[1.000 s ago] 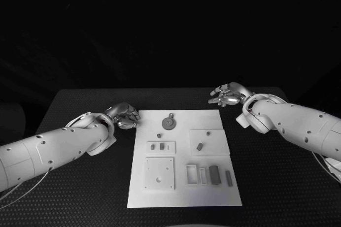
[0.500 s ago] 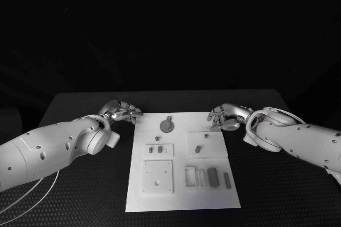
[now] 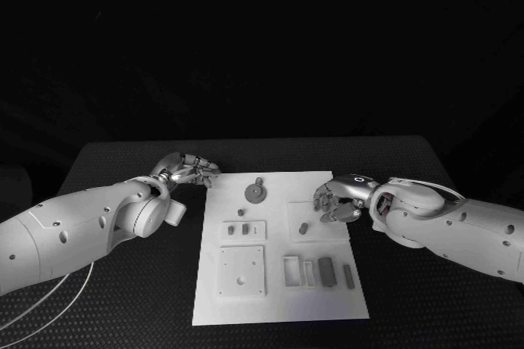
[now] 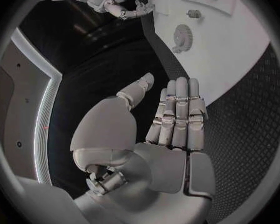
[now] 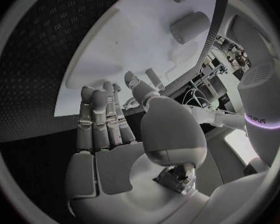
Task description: Assemble the parts on the task board
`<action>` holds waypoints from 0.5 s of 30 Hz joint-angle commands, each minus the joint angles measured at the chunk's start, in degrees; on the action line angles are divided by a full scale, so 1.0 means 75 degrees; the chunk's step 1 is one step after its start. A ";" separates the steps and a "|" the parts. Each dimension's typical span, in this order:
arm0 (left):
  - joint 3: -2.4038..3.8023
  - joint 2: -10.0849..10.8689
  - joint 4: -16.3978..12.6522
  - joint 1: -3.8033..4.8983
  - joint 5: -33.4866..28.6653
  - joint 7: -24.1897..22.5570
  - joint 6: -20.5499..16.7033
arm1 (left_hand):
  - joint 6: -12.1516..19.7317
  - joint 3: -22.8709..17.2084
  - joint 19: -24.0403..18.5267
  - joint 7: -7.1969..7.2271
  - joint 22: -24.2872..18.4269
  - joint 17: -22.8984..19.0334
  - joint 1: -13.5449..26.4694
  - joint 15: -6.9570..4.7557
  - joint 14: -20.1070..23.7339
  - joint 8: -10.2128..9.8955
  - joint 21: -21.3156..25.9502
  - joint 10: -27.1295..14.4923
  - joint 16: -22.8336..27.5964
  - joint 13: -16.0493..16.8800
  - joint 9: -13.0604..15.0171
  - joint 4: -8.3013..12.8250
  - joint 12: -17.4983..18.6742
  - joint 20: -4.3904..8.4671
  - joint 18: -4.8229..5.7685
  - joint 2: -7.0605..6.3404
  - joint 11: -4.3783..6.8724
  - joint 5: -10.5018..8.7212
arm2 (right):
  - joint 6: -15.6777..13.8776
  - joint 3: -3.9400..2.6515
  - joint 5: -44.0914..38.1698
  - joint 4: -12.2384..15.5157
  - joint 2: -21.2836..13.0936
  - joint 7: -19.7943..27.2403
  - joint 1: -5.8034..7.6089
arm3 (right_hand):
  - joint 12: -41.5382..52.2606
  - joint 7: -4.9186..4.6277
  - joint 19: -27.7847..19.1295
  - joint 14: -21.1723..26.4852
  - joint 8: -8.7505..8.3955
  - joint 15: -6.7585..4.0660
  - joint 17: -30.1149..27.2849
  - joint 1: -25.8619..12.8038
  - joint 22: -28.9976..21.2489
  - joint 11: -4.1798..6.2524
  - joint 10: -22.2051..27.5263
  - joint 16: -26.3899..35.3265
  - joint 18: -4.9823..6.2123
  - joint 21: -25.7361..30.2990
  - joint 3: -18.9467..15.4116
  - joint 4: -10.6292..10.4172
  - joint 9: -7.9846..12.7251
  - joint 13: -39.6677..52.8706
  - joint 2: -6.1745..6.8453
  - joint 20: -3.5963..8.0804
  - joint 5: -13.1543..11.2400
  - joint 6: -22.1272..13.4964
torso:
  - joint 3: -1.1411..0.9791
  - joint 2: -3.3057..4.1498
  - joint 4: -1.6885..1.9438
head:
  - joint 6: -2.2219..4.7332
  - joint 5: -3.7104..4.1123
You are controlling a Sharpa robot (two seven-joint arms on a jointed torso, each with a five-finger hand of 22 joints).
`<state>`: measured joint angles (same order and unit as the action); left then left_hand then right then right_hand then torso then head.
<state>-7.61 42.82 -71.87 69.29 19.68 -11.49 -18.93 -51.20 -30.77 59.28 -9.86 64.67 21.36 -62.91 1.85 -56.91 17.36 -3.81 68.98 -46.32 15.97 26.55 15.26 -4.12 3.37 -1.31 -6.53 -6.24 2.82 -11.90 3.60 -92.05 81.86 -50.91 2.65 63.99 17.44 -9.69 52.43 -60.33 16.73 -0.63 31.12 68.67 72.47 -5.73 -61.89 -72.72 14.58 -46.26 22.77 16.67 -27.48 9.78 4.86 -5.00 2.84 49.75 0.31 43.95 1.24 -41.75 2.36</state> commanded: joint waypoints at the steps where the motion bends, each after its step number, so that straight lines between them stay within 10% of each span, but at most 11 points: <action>1: 0.0003 -0.0005 -0.0038 0.0009 -0.0213 -0.0200 0.0072 | 0.0021 0.0055 -0.0076 0.0026 -0.0016 0.0016 0.0095 0.0044 0.0000 0.0041 0.0016 -0.0051 0.0057 -0.0010 0.0000 -0.0002 0.0037 0.0005 0.0066 -0.0008 -0.0030 0.0017 | 0.0077 0.0043 -0.0608 0.0070 0.0007 -0.0209 -0.0098 | -0.0067 -0.0028 0.0072 -0.0047 0.0023 0.0009 0.0002 -0.0003 -0.0008 -0.0008 -0.0087 0.0045 0.0056 0.0035 -0.0025 0.0006 0.0009 -0.0020 0.0065 0.0007 0.0004 0.0041 | 0.0007 0.0007 0.0007 | -0.0028 -0.0019; 15: 0.0003 0.0009 -0.0085 0.0009 -0.0248 -0.0159 0.0087 | 0.0061 0.0090 -0.0072 0.0008 -0.0068 0.0054 0.0131 0.0046 -0.0019 0.0024 0.0005 -0.0117 0.0102 -0.0031 -0.0010 -0.0022 0.0044 0.0003 0.0064 -0.0008 -0.0056 0.0016 | -0.0167 0.0051 -0.0760 -0.0044 0.0195 -0.0403 -0.0149 | -0.0250 0.0023 0.0141 -0.0092 0.0062 0.0001 0.0019 -0.0033 -0.0002 0.0000 -0.0223 0.0042 0.0056 0.0052 0.0061 0.0009 0.0018 -0.0102 -0.0232 0.0029 0.0005 0.0153 | 0.0006 0.0008 0.0008 | -0.0044 -0.0021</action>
<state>-7.61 42.95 -72.28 69.29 18.50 -11.90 -18.93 -51.20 -30.32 58.85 -9.86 64.25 21.70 -62.41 1.86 -56.90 17.36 -3.81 68.47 -45.87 15.81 26.54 15.13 -4.12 3.39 -1.28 -6.64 -6.74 2.83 -14.18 3.62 -96.00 81.78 -49.68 0.65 63.45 15.89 -9.60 53.04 -60.49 17.19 -0.56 31.22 68.34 72.45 -5.73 -63.12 -72.72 14.58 -46.26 22.84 16.75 -27.43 9.49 3.44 -4.83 2.84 50.62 0.38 43.99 1.31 -42.07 2.18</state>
